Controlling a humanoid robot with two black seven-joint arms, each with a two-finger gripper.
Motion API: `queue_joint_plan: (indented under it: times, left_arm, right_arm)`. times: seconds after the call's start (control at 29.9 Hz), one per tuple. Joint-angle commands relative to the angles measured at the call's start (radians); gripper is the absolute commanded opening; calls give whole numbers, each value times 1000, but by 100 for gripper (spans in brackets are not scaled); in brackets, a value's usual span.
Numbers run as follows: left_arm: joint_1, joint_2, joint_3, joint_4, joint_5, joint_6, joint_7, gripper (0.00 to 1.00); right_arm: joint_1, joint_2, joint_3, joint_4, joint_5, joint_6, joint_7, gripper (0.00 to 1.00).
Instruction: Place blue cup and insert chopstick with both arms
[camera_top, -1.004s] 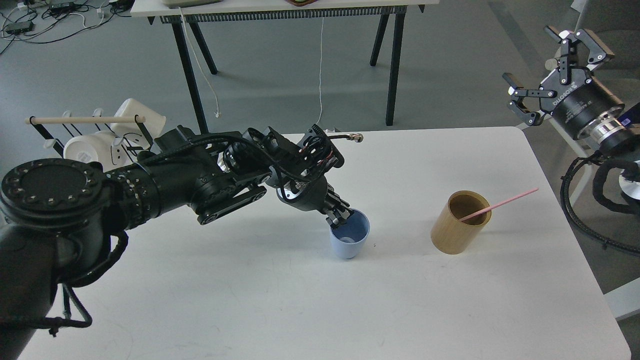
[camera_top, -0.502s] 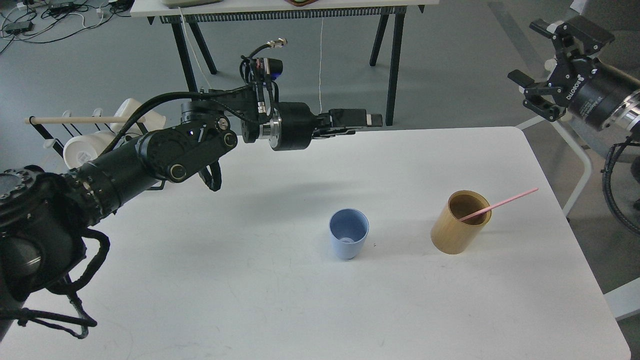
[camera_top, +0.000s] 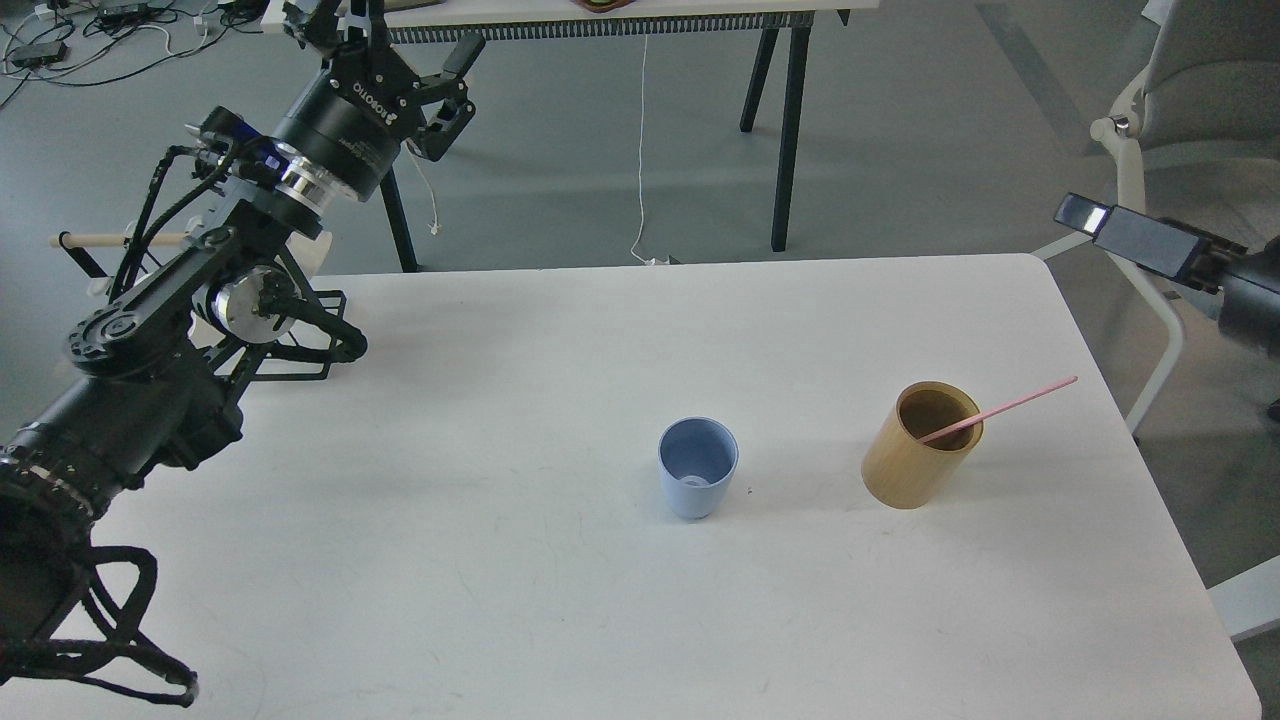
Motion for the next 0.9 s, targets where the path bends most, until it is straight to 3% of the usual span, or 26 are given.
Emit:
queue_joint_plan:
  times: [0.0, 0.17, 0.54, 0.77, 0.87]
  left_arm:
    - [46, 37, -2, -31, -4, 0, 0, 95]
    - [69, 40, -2, -34, -4, 0, 0, 96]
    - [78, 34, -1, -30, -4, 0, 0, 97]
    - [104, 34, -1, -25, -5, 0, 0, 98]
    - [113, 32, -1, -25, -5, 0, 0, 98]
  right_arm:
    - [-83, -7, -104, 1, -62, -259, 15, 95]
    - [-93, 14, -282, -25, -58, -441, 75, 95]
    - [-152, 216, -372, -162, -47, -441, 89, 93]
    - [-156, 302, -365, -205, -47, -441, 87, 69]
    - [-155, 319, -353, -205, -45, -441, 84, 67]
